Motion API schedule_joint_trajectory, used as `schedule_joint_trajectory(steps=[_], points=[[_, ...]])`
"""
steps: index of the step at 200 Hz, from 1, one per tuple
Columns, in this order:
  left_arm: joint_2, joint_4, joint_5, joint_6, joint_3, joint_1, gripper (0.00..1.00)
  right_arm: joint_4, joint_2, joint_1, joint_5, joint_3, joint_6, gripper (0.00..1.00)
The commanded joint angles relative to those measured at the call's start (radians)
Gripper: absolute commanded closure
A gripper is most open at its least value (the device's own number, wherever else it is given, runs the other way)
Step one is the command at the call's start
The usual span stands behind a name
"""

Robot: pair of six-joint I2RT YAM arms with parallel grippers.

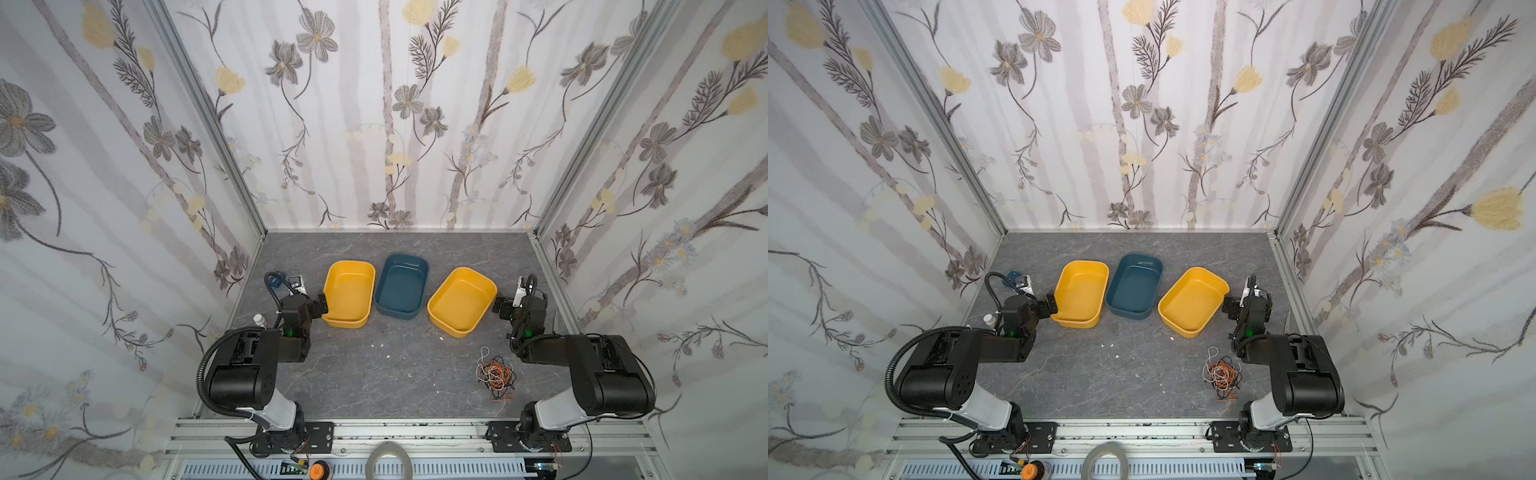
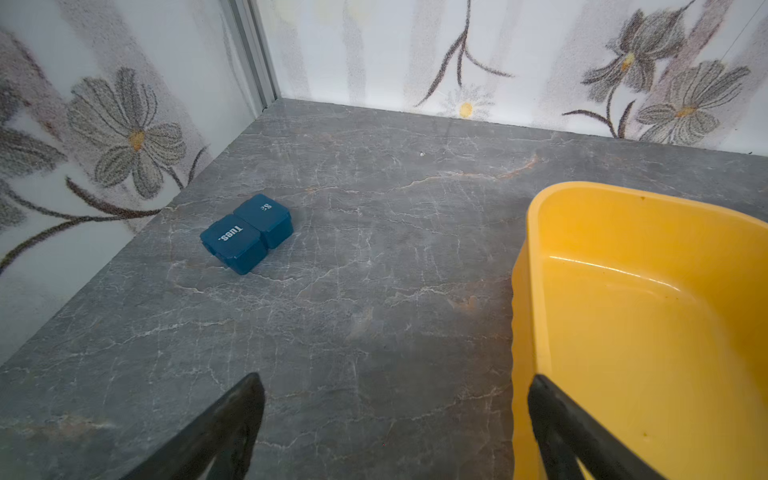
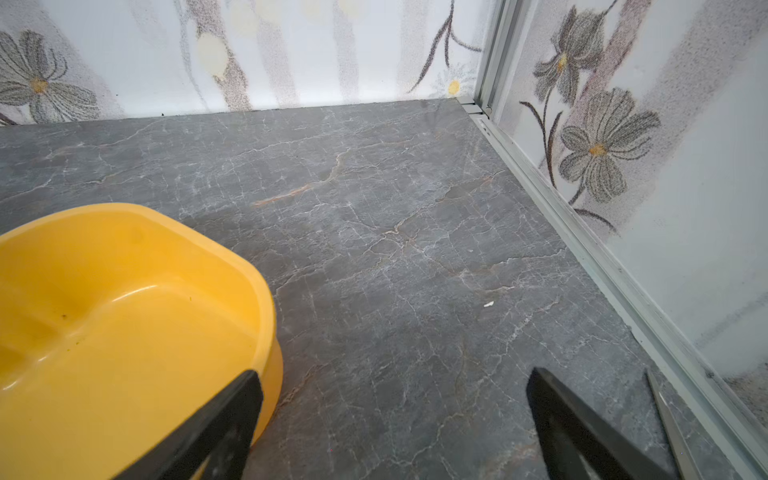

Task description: Untangle the cables

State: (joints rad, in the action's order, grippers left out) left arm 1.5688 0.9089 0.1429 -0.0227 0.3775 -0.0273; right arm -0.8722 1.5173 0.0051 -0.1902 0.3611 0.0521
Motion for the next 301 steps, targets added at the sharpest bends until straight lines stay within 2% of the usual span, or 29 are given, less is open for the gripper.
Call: schedule_joint_trajectory(steps=[1,266,279,301], points=[[-0.001,0.012,0.007,0.001,0.007,0.0,0.0,-0.03,-0.003,0.0,-0.008,0.0,0.002,0.01],[-0.004,0.01,-0.001,-0.008,0.007,0.009,0.0,-0.031,-0.006,-0.001,-0.005,-0.002,0.003,0.01],[-0.031,-0.02,0.03,-0.027,0.013,0.013,0.0,-0.005,-0.033,-0.005,0.0,0.004,0.01,0.01],[-0.115,-0.181,0.029,-0.047,0.058,0.028,0.0,0.14,-0.122,-0.023,0.019,0.04,0.024,0.01]])
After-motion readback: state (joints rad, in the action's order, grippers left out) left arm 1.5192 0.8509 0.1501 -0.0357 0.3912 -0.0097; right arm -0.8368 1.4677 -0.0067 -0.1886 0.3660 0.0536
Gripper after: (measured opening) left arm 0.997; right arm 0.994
